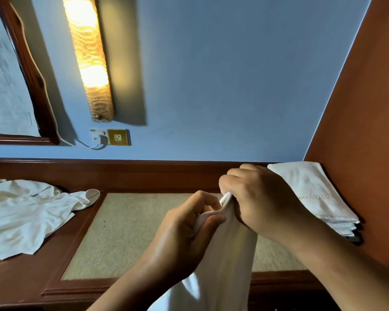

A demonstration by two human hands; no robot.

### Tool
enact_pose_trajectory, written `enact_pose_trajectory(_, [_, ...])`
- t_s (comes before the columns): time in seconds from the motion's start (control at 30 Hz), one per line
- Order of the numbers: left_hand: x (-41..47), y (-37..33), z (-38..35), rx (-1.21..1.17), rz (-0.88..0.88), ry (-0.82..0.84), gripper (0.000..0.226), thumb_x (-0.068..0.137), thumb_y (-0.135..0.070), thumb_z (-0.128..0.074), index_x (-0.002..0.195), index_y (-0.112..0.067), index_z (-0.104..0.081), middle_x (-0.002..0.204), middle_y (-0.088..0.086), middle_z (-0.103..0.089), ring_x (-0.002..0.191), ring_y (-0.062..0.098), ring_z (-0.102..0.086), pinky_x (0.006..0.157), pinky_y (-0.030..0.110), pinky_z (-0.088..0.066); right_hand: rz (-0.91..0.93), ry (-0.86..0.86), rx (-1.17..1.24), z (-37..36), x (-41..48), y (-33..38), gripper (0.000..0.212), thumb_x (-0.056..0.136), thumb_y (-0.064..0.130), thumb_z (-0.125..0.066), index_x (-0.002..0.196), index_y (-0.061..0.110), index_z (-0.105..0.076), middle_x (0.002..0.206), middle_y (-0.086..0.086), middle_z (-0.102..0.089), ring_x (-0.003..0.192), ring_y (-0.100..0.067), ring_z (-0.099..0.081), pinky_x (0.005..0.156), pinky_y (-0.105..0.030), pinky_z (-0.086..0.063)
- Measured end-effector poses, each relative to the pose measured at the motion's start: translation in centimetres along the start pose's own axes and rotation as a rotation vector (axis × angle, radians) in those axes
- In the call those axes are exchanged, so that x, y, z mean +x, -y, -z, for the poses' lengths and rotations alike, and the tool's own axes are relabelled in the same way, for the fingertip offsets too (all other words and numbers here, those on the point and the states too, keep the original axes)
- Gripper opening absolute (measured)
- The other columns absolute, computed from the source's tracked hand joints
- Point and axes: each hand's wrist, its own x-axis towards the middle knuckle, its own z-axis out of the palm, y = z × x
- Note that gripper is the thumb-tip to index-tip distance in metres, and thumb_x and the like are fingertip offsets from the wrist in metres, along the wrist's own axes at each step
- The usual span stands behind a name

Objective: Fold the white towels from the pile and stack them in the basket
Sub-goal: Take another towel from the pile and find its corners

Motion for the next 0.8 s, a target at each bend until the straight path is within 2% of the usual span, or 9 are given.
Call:
enact_pose_trajectory(0.1, [-1.0, 2.4, -0.4, -0.070, 0.061, 0.187, 0.030, 0.099, -0.044, -0.058, 0.086, -0.017, -0.061, 0.080, -0.006, -0.056, 0.070, 0.009, -0.055, 0.060, 0.028, -0.045, 0.068, -0.043, 0.025, -0.3, 0.9, 0.0, 0.013, 0.064, 0.011, -0.034, 0.059, 0.021, -0.041, 0.054, 0.003, -0.038, 0.051, -0.022, -0.035, 0.052, -0.024, -0.017])
enact_pose_trajectory(0.2, [-3.0, 5.9, 0.0, -0.046, 0.271, 0.427, 0.053, 0.094, -0.067, -0.051, 0.083, -0.017, -0.066, 0.084, 0.004, -0.065, 0.075, 0.015, -0.066, 0.063, 0.042, -0.051, 0.094, -0.063, 0.027, 0.0, 1.6, -0.1, 0.008, 0.059, 0.016, -0.034, 0.058, 0.020, -0.041, 0.052, 0.002, -0.038, 0.048, -0.026, -0.037, 0.049, -0.025, -0.020])
enact_pose_trajectory(0.3, [-4.7, 8.6, 1.5, 0.098, 0.449, 0.366, 0.064, 0.080, -0.085, -0.047, 0.071, -0.024, -0.064, 0.063, -0.011, -0.063, 0.057, 0.004, -0.058, 0.055, 0.035, -0.047, 0.109, -0.063, 0.066, 0.8, 1.8, -0.6, 0.017, 0.059, 0.013, -0.037, 0.067, 0.019, -0.050, 0.052, 0.005, -0.034, 0.045, -0.027, -0.036, 0.043, -0.026, -0.028])
enact_pose_trajectory(0.4, [-3.9, 9.2, 3.5, 0.179, 0.404, 0.194, 0.047, 0.087, -0.072, -0.053, 0.061, -0.034, -0.059, 0.055, -0.014, -0.058, 0.048, 0.002, -0.047, 0.048, 0.024, -0.034, 0.251, 0.029, 0.115, 1.5, 1.1, -1.0, 0.026, 0.074, 0.014, -0.041, 0.092, 0.021, -0.059, 0.061, 0.006, -0.043, 0.051, -0.024, -0.037, 0.048, -0.031, -0.038])
enact_pose_trajectory(0.53, [-2.0, 8.2, 6.2, 0.192, 0.277, 0.118, 0.034, 0.093, -0.048, -0.055, 0.073, -0.025, -0.069, 0.084, -0.019, -0.070, 0.075, -0.003, -0.064, 0.066, 0.019, -0.048, 0.381, 0.119, 0.164, 1.7, 0.2, -1.5, 0.017, 0.094, 0.029, -0.047, 0.097, 0.027, -0.063, 0.074, 0.008, -0.047, 0.059, -0.020, -0.044, 0.062, -0.031, -0.035])
enact_pose_trajectory(0.6, [-1.6, 7.8, 7.1, 0.253, 0.194, 0.130, 0.031, 0.098, -0.038, -0.056, 0.075, -0.021, -0.069, 0.089, -0.019, -0.068, 0.083, -0.004, -0.063, 0.070, 0.013, -0.045, 0.396, 0.124, 0.136, 1.3, 0.1, -1.8, 0.023, 0.101, 0.041, -0.047, 0.099, 0.031, -0.067, 0.073, 0.010, -0.046, 0.060, -0.015, -0.046, 0.066, -0.029, -0.029])
enact_pose_trajectory(0.7, [-1.5, 7.7, 7.6, 0.281, 0.128, 0.131, 0.032, 0.100, -0.030, -0.058, 0.071, -0.017, -0.064, 0.084, -0.012, -0.063, 0.077, -0.001, -0.060, 0.066, 0.010, -0.041, 0.287, 0.126, -0.007, -0.1, 0.0, -3.3, 0.036, 0.097, 0.047, -0.054, 0.127, 0.031, -0.065, 0.073, 0.014, -0.056, 0.062, -0.012, -0.056, 0.069, -0.027, -0.027])
enact_pose_trajectory(0.73, [-1.6, 7.7, 7.6, 0.272, 0.114, 0.136, 0.033, 0.100, -0.033, -0.058, 0.072, -0.018, -0.063, 0.082, -0.008, -0.061, 0.076, 0.003, -0.060, 0.065, 0.014, -0.043, 0.253, 0.132, -0.063, -0.9, 0.0, -4.0, 0.040, 0.093, 0.046, -0.056, 0.127, 0.030, -0.065, 0.073, 0.014, -0.061, 0.062, -0.013, -0.060, 0.068, -0.027, -0.027])
enact_pose_trajectory(0.8, [-2.3, 8.4, 6.9, 0.282, 0.089, 0.177, 0.032, 0.099, -0.040, -0.054, 0.074, -0.022, -0.062, 0.082, -0.008, -0.058, 0.073, 0.009, -0.060, 0.064, 0.024, -0.046, 0.198, 0.136, -0.111, -2.2, -0.2, -4.9, 0.027, 0.084, 0.035, -0.050, 0.102, 0.030, -0.070, 0.068, 0.009, -0.062, 0.061, -0.020, -0.063, 0.065, -0.028, -0.024])
